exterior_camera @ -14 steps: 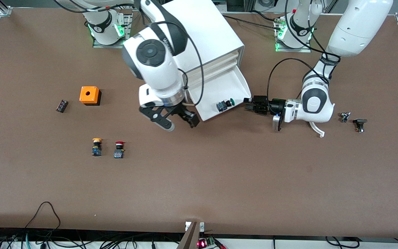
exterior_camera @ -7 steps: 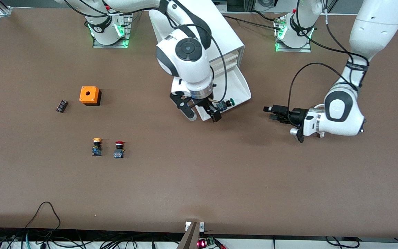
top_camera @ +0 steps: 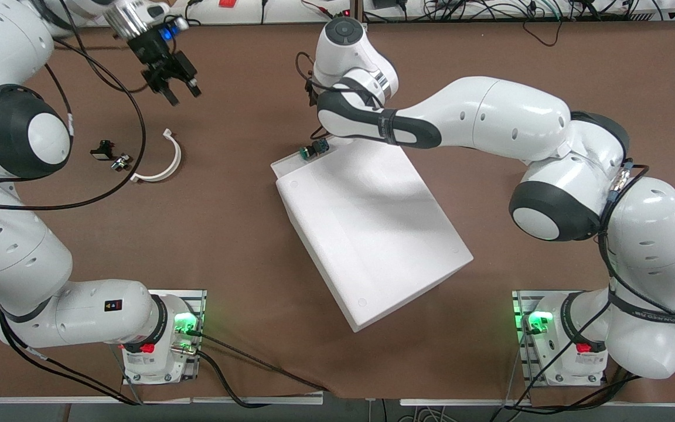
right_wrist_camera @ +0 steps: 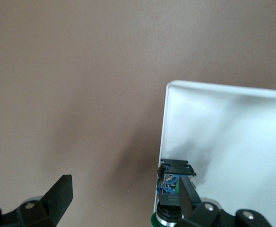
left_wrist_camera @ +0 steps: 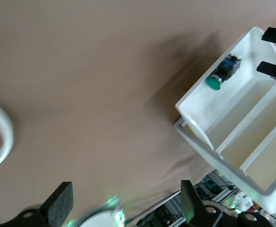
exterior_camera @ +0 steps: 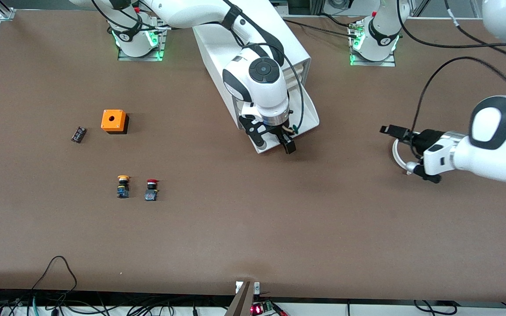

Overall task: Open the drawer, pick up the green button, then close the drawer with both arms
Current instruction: 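Grasp the green push button and lift it out with the right gripper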

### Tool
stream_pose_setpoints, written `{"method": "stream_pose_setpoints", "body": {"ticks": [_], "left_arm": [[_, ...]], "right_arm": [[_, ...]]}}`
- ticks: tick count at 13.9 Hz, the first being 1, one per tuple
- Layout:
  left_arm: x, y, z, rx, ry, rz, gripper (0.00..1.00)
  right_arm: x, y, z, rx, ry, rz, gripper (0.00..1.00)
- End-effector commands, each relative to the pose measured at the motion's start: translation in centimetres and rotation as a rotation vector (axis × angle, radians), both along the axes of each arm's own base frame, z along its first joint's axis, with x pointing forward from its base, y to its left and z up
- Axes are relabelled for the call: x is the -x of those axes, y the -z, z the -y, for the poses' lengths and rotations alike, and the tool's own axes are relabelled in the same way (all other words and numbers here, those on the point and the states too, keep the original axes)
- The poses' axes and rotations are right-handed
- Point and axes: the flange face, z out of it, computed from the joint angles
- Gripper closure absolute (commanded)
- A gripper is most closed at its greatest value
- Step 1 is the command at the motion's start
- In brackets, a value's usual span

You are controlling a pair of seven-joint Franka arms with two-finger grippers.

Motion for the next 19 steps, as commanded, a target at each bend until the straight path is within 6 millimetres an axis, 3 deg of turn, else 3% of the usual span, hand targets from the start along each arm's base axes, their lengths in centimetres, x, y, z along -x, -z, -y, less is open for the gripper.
{"method": "stream_pose_setpoints", "body": {"ticks": [1,2,5,10,11,13,15,19], "left_arm": [[-0.7,-4.8,-0.9,-0.155,-0.005,-0.009,0.0],[-0.7,-6.7,-1.0,-0.199,-0.018,0.003,0.0],[-0.2,-9.0,-0.4,-0.252,-0.092,0.011,0.0],[-0.3,-9.9,-0.1,-0.255,-0.092,0.037,0.0],[-0.3,-9.9,0.0,-0.256,-0.09,0.037,0.0],[-0.3,-9.9,0.0,-0.256,-0.09,0.037,0.0],[-0.3,-10.0,0.0,-0.256,-0.092,0.038,0.0],[-0.3,-9.9,0.0,-0.257,-0.093,0.036,0.0]], "right_arm": [[2.3,2.0,-1.0,-0.015,0.012,-0.006,0.01],[2.6,2.7,-0.9,-0.005,0.008,-0.013,0.01],[3.6,3.7,-1.1,0.013,-0.004,-0.025,0.01],[4.8,5.2,-1.1,0.043,-0.021,-0.039,0.05],[4.9,5.2,-1.1,0.047,-0.034,-0.036,0.19],[4.6,4.6,-0.9,0.045,-0.049,-0.028,0.68],[4.2,4.1,-0.7,0.044,-0.063,-0.027,0.99],[3.4,2.1,-0.2,0.047,-0.07,-0.022,1.0]]}}
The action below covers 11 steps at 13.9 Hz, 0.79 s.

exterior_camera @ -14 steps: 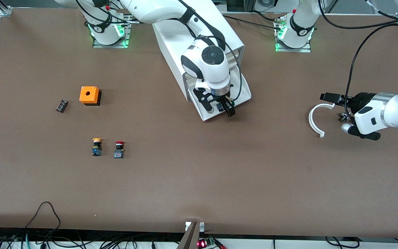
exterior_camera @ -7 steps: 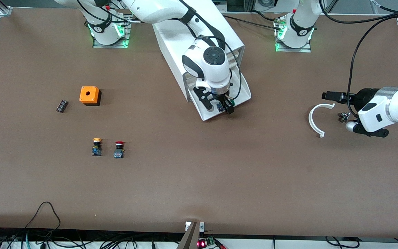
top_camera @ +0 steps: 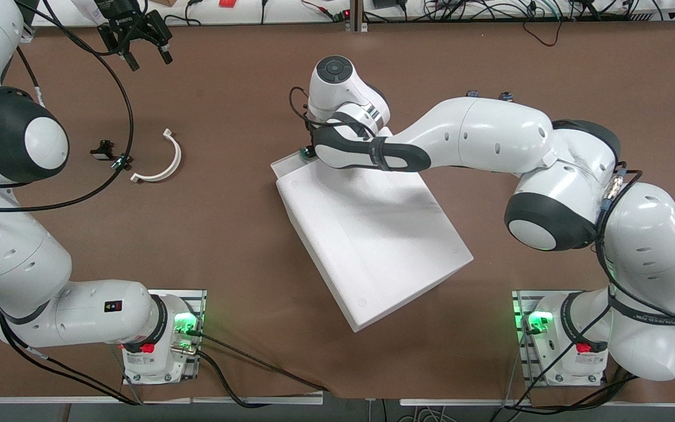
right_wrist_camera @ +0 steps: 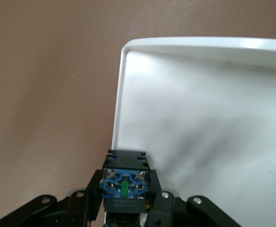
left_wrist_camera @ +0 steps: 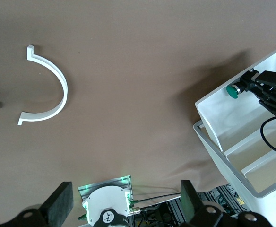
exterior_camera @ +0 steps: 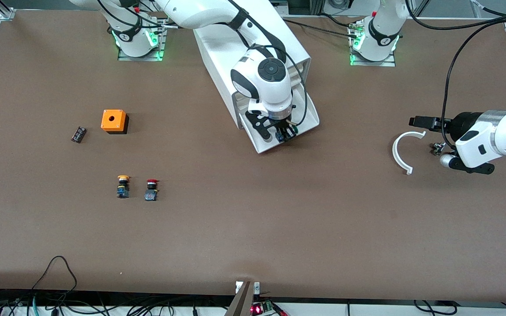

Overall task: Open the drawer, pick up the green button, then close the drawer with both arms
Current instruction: 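Grasp the green push button and lift it out with the right gripper, then place the green button beside the red button while the left gripper pushes the drawer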

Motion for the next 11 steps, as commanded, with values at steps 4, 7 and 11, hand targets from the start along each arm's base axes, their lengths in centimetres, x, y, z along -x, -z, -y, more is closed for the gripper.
{"method": "stream_pose_setpoints", "body": {"ticks": [4,7,11], "left_arm": [[-0.3,-1.0,1.1,-0.064,-0.04,0.03,0.0],[-0.5,-0.9,4.3,-0.112,-0.096,0.045,0.0],[-1.8,1.8,9.3,-0.197,-0.274,0.123,0.0]], "right_arm": [[-4.4,-8.1,3.1,0.035,-0.112,0.001,1.0],[-8.5,-10.6,7.4,0.045,-0.229,0.035,1.0],[-14.3,-10.6,14.3,0.041,-0.464,0.051,1.0]]}}
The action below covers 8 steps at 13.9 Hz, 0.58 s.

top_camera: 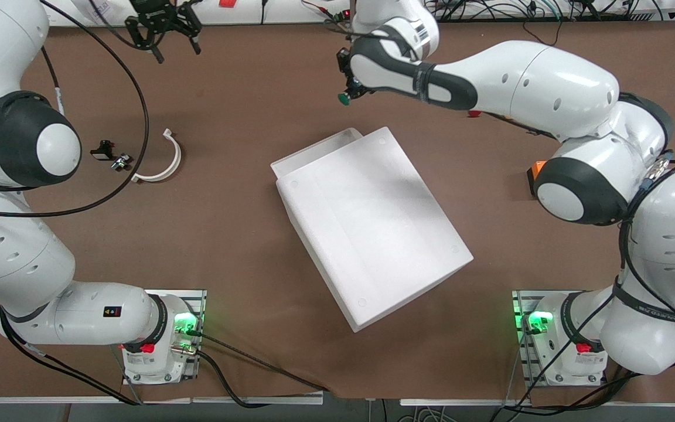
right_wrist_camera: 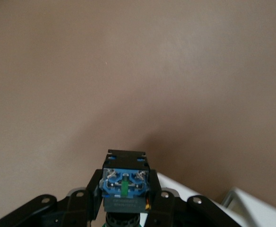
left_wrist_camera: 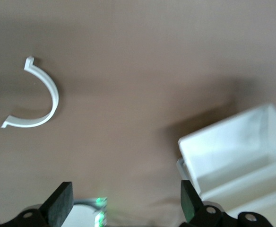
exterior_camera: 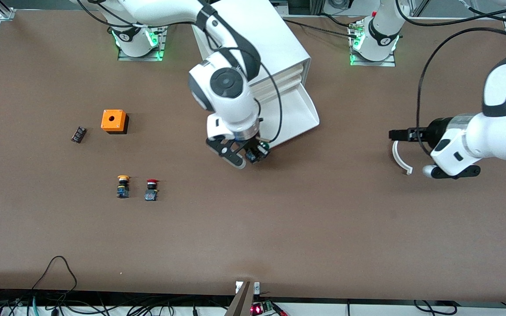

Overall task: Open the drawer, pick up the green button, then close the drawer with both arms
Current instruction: 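Place the green button beside the red button while the left gripper pushes the drawer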

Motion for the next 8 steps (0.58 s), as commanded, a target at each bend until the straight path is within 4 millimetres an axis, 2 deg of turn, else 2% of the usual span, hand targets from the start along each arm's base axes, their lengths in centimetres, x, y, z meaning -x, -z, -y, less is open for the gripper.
{"method": "stream_pose_setpoints", "body": {"ticks": [1,2,4,6,7,8], "left_arm": [[-0.4,2.7,3.7,-0.076,-0.09,0.055,0.0],[-0.5,4.4,5.8,-0.091,-0.118,0.074,0.0],[-0.6,7.3,9.2,-0.161,-0.166,0.124,0.0],[-0.2,10.6,12.3,-0.18,-0.236,0.154,0.0],[0.7,12.5,14.6,-0.192,-0.249,0.179,0.0],[1.6,14.5,15.8,-0.214,-0.244,0.203,0.0]], "right_arm": [[-2.9,-0.1,4.2,0.012,-0.189,-0.008,1.0],[-3.7,0.4,5.6,0.03,-0.267,-0.012,1.0],[-6.2,1.0,9.7,0.049,-0.354,-0.004,1.0],[-7.9,2.6,13.5,0.073,-0.458,-0.01,1.0],[-8.5,3.7,15.3,0.086,-0.5,-0.021,1.0],[-9.2,5.2,17.3,0.095,-0.544,-0.033,1.0]]}}
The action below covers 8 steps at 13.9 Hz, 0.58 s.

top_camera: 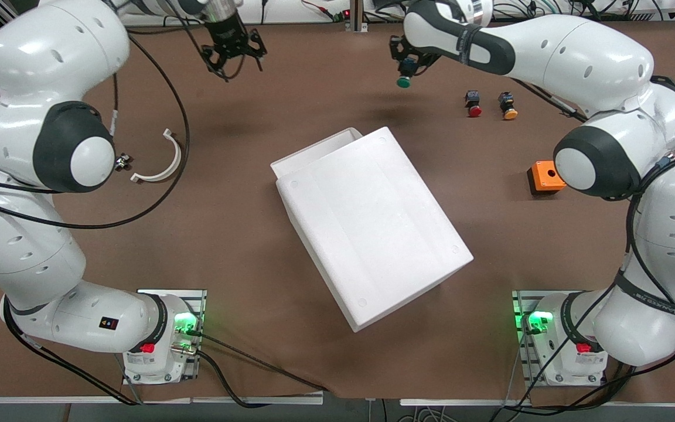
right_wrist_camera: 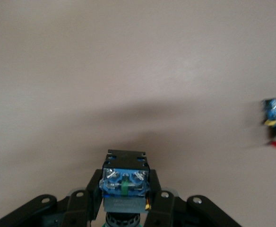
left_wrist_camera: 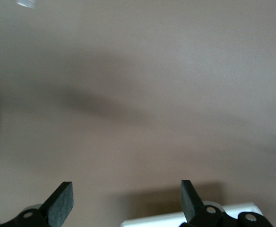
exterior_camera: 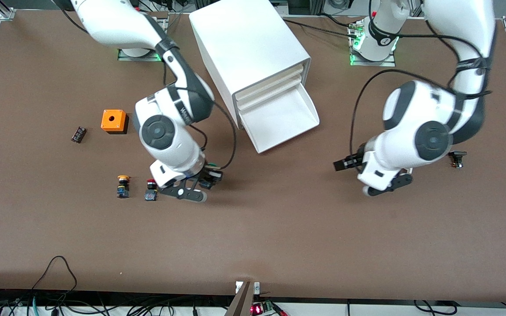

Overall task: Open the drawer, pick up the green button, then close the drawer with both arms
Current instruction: 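Place the green button beside the red button while the left gripper pushes the drawer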

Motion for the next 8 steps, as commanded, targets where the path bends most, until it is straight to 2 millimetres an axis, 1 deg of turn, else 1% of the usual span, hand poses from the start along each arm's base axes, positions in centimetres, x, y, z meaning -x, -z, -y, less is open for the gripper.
{"method": "stream_pose_setpoints", "body": {"ticks": [1,2,4,6,7,8], "left_arm": [[2.2,4.1,2.4,-0.064,-0.027,0.062,0.0],[3.2,5.6,3.5,-0.06,-0.026,0.078,0.0],[4.8,7.9,5.2,-0.058,-0.042,0.105,0.0],[6.6,9.9,6.9,-0.055,-0.059,0.121,0.0],[7.3,10.7,7.3,-0.054,-0.063,0.133,0.0],[7.6,11.4,7.2,-0.061,-0.06,0.152,0.0]], "right_arm": [[-1.5,3.4,4.7,0.013,-0.116,-0.032,1.0],[-2.3,4.6,6.5,0.016,-0.143,-0.033,1.0],[-3.0,7.2,8.1,0.023,-0.22,-0.043,1.0],[-3.0,9.7,8.7,0.028,-0.3,-0.059,1.0],[-3.1,10.7,8.8,0.031,-0.321,-0.056,1.0],[-3.1,11.6,8.9,0.038,-0.342,-0.055,1.0]]}}
